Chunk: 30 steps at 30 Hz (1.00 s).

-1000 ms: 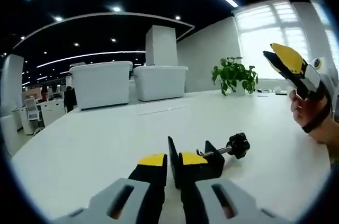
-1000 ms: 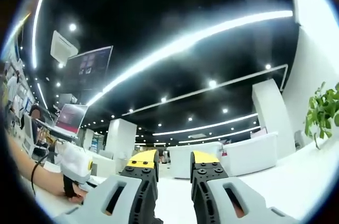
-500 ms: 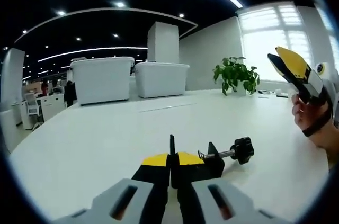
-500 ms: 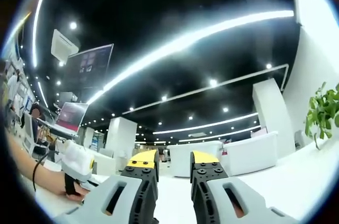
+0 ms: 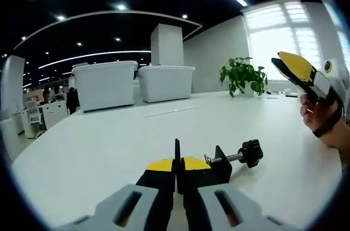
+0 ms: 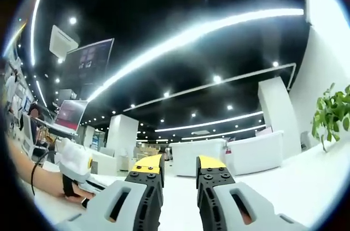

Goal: Clamp the fixed fixture on the desktop, loosen the retaining clip, secure it to the edge of the desk, and tighten the retaining clip.

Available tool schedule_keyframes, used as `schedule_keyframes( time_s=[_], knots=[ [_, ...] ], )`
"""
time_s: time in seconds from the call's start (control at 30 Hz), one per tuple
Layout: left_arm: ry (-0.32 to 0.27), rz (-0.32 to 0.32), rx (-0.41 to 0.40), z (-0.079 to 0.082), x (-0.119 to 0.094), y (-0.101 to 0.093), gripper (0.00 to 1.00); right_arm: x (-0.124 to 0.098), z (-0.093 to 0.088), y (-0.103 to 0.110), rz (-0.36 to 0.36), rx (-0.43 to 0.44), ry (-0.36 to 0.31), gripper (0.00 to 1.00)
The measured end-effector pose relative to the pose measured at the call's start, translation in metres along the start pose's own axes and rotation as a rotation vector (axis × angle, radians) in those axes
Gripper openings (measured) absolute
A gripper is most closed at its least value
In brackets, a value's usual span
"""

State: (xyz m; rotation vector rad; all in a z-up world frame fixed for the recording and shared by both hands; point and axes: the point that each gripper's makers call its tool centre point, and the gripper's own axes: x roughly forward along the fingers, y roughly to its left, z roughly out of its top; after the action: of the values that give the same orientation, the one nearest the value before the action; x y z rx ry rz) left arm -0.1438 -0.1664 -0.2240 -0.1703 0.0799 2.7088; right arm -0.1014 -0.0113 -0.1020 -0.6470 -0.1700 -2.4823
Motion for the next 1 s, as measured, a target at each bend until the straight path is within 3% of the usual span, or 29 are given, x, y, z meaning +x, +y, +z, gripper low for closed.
schedule_keyframes(
  time_s=[0.17,0.33,0.4,0.5,1.0],
  knots=[
    [-0.002,0.001,0.004,-0.001,0.002,0.002,0.05,0.001,-0.005,0.001,0.010,0.042,0.016,0.21],
    [-0.003,0.001,0.005,-0.002,0.004,0.004,0.05,0.004,-0.020,0.008,0.037,0.069,0.077,0.20],
    [-0.003,0.002,0.001,-0.002,0.004,0.005,0.05,0.004,-0.031,0.021,0.085,0.072,0.135,0.12],
    [-0.005,0.005,0.008,-0.002,0.002,0.004,0.05,0.005,-0.044,0.039,0.149,0.010,0.181,0.13],
    [-0.005,0.001,-0.001,-0.002,0.003,0.003,0.05,0.006,-0.063,0.036,0.158,0.050,0.260,0.18]
  ],
)
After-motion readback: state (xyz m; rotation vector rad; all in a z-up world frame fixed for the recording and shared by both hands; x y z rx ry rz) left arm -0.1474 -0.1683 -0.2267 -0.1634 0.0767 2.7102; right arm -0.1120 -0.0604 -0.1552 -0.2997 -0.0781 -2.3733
